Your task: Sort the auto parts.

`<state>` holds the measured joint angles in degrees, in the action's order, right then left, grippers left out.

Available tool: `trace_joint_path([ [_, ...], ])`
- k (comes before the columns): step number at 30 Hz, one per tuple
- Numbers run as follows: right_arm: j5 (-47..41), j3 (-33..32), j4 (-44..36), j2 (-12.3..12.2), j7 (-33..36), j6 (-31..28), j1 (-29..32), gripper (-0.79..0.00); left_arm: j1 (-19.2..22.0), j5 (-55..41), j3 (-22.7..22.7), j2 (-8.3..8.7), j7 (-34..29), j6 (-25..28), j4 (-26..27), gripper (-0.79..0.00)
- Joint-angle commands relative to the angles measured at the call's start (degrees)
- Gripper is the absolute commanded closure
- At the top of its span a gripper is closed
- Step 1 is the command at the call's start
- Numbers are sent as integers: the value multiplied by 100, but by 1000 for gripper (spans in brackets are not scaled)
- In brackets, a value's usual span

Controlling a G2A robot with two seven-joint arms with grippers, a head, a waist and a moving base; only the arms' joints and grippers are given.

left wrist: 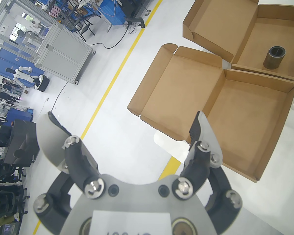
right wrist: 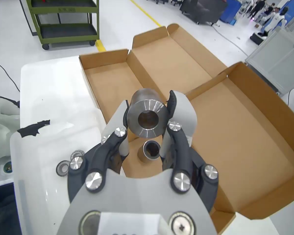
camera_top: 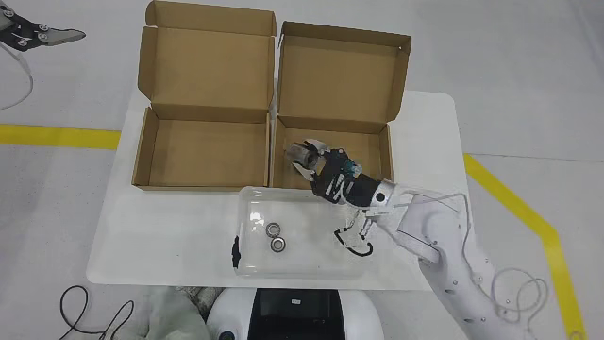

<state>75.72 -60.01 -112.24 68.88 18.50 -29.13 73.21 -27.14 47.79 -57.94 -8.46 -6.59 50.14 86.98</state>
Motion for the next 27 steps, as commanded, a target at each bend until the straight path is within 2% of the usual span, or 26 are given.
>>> trace_joint_path([
  [1,-45,9,78,4,267,55,-33,0,0,0,0,0,0,0,0,-785],
  [12,-524,50,847,60,1493,462,-453,0,0,0,0,0,0,0,0,-785],
  [22,-637,223,1198,129,2782,898,-931,0,0,0,0,0,0,0,0,-785],
  [27,-797,440,1572,202,3057,938,-1265,0,0,0,0,0,0,0,0,-785],
])
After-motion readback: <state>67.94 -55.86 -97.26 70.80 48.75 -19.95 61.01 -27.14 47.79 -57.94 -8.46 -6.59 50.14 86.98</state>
